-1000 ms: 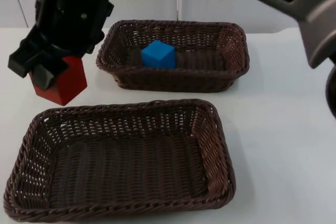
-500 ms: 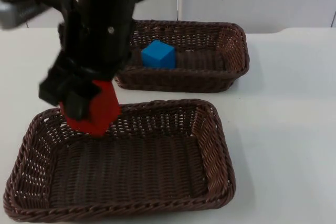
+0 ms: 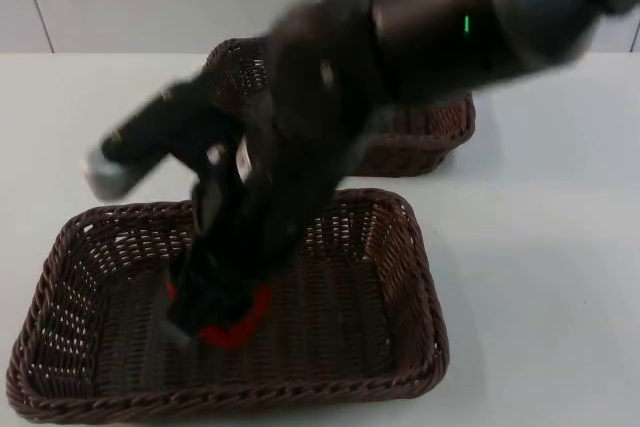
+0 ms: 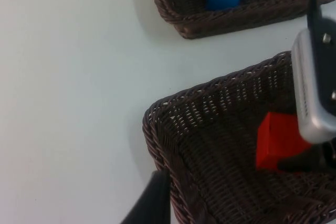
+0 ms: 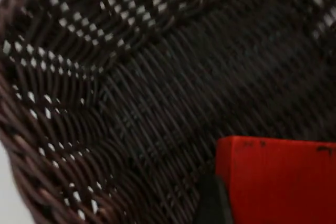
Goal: Pick up one cube with the left hand and place it into the upper basket. Pick up one cube with the right hand and place it into the lower basket.
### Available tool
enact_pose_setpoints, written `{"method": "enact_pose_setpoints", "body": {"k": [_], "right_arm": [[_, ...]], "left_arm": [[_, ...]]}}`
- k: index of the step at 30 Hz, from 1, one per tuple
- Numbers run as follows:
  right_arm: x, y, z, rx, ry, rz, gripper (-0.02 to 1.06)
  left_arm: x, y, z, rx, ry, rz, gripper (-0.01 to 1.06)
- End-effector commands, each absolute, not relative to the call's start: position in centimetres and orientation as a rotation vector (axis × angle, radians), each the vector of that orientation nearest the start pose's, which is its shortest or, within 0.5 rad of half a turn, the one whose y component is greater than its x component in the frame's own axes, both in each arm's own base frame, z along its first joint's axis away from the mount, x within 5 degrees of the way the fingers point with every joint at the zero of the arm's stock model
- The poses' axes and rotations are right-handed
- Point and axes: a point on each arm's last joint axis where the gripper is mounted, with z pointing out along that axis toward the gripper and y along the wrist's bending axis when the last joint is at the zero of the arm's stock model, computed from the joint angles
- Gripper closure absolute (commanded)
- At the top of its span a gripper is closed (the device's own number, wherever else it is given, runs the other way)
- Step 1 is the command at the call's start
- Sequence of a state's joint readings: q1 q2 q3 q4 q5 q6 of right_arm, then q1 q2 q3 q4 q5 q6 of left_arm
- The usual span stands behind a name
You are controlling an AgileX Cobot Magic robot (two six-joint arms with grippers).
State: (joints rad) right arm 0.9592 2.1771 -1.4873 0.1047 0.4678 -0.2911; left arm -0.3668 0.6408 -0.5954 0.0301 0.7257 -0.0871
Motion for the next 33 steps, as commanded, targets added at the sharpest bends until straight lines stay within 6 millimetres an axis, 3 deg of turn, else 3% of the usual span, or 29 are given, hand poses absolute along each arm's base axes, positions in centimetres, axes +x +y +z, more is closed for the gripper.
{"method": "enact_pose_setpoints", "body": {"k": [1,6,10,14,15,18,21,25,29,30,33], "right_arm": [[25.6,37.8,12.4,-1.462,2.175,0.327,1.05],[25.6,37.6,10.9,-1.447,2.179,0.327,1.04],[25.6,37.6,10.7,-1.444,2.183,0.329,0.93],[25.6,37.6,10.7,-1.449,2.189,0.327,0.63],[25.6,37.6,10.7,-1.449,2.189,0.327,0.63],[25.5,37.5,10.7,-1.457,2.209,0.322,0.34],[25.4,37.4,11.1,-1.457,2.207,0.324,0.25],[25.4,37.4,13.1,-1.439,2.176,0.340,0.23],[25.1,37.0,17.9,-1.390,2.100,0.379,0.23],[25.1,37.0,17.9,-1.390,2.100,0.379,0.23],[24.3,35.9,23.0,-1.342,2.055,0.419,0.23]], "left_arm": [[10.8,-4.0,29.8,0.336,2.232,-0.204,0.14],[10.9,-4.0,29.8,0.336,2.230,-0.204,0.14],[10.9,-4.0,29.8,0.336,2.230,-0.204,0.14],[10.9,-4.0,29.8,0.336,2.230,-0.204,0.14],[10.9,-4.0,29.8,0.336,2.230,-0.204,0.14],[10.9,-4.0,29.8,0.336,2.230,-0.204,0.14],[10.9,-4.0,29.8,0.336,2.230,-0.204,0.14],[10.9,-4.0,29.8,0.336,2.230,-0.204,0.14],[10.8,-4.0,29.8,0.336,2.232,-0.204,0.14],[10.8,-4.0,29.8,0.336,2.232,-0.204,0.14],[10.8,-4.0,29.8,0.336,2.234,-0.204,0.14]]}}
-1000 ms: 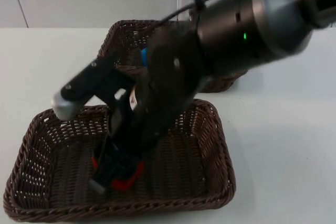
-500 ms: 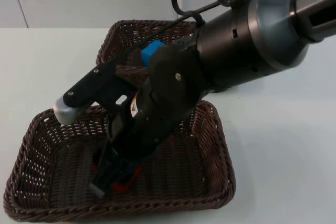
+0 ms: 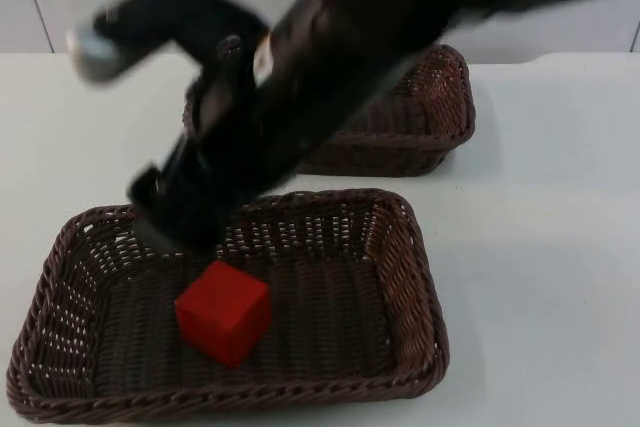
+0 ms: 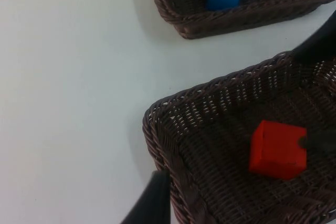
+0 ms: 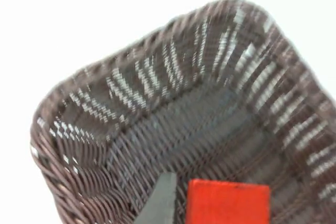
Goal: Pick up one cube with the left hand and place it into the upper basket. Pick up one cube with the right hand and place it into the lower basket.
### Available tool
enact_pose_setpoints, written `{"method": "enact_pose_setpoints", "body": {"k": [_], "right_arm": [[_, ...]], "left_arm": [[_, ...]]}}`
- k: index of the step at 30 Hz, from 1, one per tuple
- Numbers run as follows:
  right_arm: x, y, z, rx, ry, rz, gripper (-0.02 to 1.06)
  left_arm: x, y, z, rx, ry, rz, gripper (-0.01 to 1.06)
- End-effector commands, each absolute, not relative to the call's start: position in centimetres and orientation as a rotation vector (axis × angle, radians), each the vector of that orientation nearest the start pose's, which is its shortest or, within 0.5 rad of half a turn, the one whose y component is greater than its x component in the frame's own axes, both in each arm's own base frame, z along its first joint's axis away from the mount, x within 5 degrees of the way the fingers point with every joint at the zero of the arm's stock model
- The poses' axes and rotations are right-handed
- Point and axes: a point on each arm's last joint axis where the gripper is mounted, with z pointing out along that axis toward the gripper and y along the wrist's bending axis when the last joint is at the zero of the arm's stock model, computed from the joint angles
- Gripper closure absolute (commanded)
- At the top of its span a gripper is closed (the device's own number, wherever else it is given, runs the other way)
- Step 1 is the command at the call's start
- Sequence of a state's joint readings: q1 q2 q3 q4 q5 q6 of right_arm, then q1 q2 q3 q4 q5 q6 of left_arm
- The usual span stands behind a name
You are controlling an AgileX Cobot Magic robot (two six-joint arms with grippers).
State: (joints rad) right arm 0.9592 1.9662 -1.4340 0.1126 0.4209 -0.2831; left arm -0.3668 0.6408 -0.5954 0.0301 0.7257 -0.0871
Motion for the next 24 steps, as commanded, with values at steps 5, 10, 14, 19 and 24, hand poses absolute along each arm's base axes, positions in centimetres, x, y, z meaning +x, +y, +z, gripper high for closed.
{"method": "enact_pose_setpoints", "body": {"k": [5,10,14,19,24], "right_arm": [[23.0,34.2,27.5,-1.334,2.024,0.439,0.23],[21.7,32.4,31.0,-1.336,2.002,0.450,0.23],[21.1,31.5,32.6,-1.319,1.993,0.465,0.23],[20.1,30.2,35.1,-1.267,1.960,0.500,0.23],[18.9,28.5,36.9,-1.240,1.924,0.518,0.23]], "left_arm": [[10.8,-4.0,29.8,0.336,2.234,-0.204,0.14],[10.8,-4.0,29.8,0.336,2.234,-0.204,0.14],[10.8,-4.0,29.8,0.337,2.233,-0.201,0.14],[10.4,-3.8,30.0,0.341,2.207,-0.198,0.14],[9.2,-3.2,30.8,0.337,2.130,-0.185,0.14]]}}
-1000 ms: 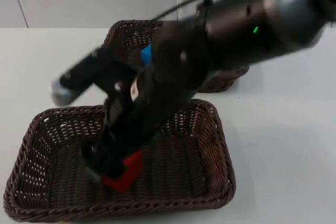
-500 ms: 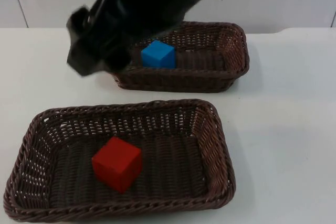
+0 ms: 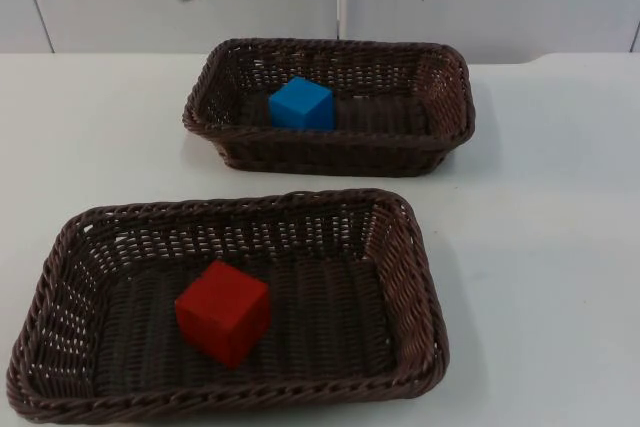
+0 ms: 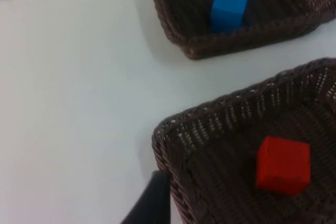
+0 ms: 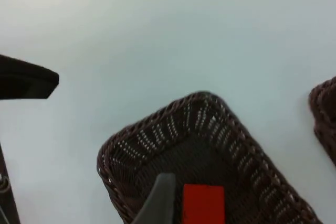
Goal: Pick up one cube with the left hand and place it into the upper basket. Pick up one cube with the right hand and place it into the lower basket.
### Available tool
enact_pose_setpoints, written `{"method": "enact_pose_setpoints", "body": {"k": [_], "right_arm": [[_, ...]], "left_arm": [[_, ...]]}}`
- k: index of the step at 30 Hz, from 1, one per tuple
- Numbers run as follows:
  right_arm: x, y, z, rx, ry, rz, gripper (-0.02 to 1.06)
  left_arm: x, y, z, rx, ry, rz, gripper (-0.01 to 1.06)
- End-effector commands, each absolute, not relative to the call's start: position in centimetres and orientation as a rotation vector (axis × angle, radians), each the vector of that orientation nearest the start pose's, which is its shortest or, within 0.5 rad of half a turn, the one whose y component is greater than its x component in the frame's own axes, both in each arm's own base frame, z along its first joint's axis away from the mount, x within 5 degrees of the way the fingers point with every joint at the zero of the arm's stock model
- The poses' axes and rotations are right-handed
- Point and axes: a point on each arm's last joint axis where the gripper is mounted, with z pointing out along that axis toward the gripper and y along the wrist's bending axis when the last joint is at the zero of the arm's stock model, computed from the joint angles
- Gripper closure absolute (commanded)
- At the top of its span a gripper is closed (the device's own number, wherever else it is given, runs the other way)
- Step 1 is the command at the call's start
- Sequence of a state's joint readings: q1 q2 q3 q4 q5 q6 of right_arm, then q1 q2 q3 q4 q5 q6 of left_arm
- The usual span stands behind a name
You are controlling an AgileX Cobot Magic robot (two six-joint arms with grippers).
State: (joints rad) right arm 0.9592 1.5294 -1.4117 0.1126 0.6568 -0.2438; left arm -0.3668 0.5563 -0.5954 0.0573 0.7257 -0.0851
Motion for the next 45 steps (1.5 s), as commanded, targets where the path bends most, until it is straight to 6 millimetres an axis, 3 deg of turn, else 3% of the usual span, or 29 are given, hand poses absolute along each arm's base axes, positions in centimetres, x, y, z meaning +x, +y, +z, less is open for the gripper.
{"method": "enact_pose_setpoints", "body": {"k": [1,15,27,32,45], "right_arm": [[18.7,28.2,36.9,-1.235,1.922,0.521,0.23],[14.2,21.5,35.5,-1.177,1.902,0.545,0.23],[10.5,16.1,35.7,-1.105,1.800,0.587,0.23],[8.9,13.7,35.6,-1.080,1.751,0.600,0.23],[6.3,10.0,35.4,-1.045,1.682,0.621,0.23]], "left_arm": [[8.9,-3.0,31.0,0.333,2.110,-0.189,0.14],[4.2,-1.2,31.9,0.299,1.972,-0.214,0.14],[0.6,0.3,31.8,0.271,1.846,-0.240,0.14],[-1.2,0.6,31.2,0.346,1.819,-0.233,0.14],[-0.6,0.1,28.6,0.393,1.955,-0.242,0.14]]}}
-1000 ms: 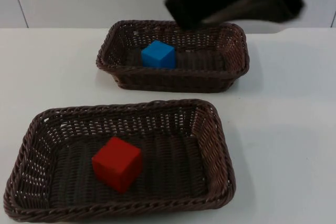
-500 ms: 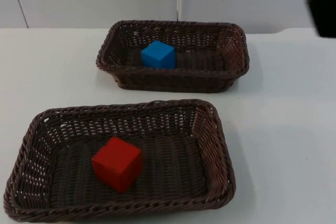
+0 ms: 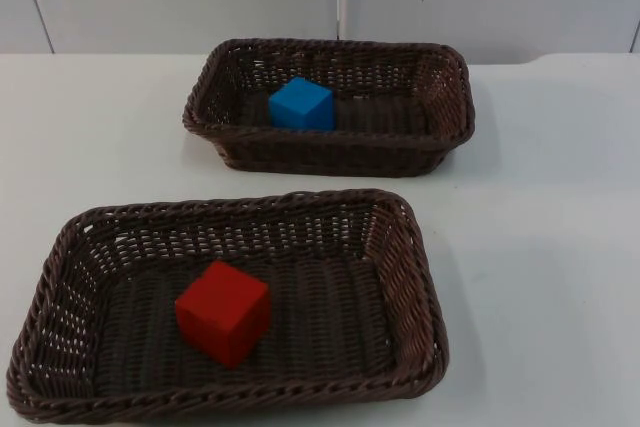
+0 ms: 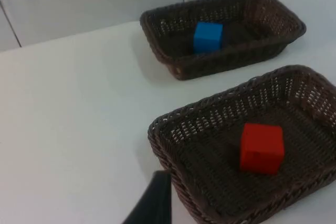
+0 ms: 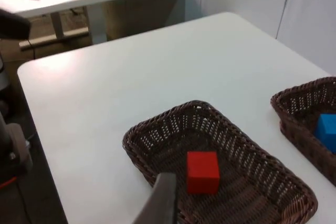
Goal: Pick up one cube with the left hand and place it into the upper basket. Pick up one cube with the right hand and place it into the lower basket.
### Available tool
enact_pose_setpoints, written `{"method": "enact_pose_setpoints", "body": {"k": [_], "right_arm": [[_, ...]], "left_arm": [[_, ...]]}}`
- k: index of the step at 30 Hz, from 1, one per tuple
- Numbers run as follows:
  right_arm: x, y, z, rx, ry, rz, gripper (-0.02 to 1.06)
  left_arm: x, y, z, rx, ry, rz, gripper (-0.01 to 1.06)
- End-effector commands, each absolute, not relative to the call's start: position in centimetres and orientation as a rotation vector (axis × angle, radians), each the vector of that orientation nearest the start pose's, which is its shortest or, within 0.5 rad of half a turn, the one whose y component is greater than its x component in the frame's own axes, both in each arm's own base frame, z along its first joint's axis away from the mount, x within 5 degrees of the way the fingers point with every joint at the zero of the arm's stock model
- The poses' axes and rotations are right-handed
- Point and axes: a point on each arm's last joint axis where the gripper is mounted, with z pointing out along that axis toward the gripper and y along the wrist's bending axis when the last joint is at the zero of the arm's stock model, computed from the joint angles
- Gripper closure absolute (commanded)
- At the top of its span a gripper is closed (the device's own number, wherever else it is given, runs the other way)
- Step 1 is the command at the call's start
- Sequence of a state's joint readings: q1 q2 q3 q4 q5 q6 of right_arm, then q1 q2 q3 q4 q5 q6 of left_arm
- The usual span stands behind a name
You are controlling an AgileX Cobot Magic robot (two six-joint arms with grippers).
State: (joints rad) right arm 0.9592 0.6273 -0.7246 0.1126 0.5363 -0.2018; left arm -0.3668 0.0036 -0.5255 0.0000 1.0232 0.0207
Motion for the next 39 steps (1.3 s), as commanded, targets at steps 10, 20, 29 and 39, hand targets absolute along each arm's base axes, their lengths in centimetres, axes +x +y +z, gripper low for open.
{"method": "enact_pose_setpoints", "body": {"k": [10,20,29,39], "right_arm": [[4.8,7.7,34.1,-1.037,1.682,0.619,0.23],[2.7,4.4,32.7,-1.009,1.712,0.617,0.23],[1.1,1.3,31.5,-0.942,1.825,0.594,0.23],[0.2,-0.4,29.3,-0.925,1.817,0.571,0.23]], "left_arm": [[-0.5,0.1,27.6,0.408,2.022,-0.232,0.14],[-0.5,0.1,27.4,0.408,2.032,-0.232,0.14],[-0.5,0.1,27.4,0.408,2.032,-0.232,0.14],[-0.5,0.1,27.4,0.408,2.032,-0.232,0.14]]}}
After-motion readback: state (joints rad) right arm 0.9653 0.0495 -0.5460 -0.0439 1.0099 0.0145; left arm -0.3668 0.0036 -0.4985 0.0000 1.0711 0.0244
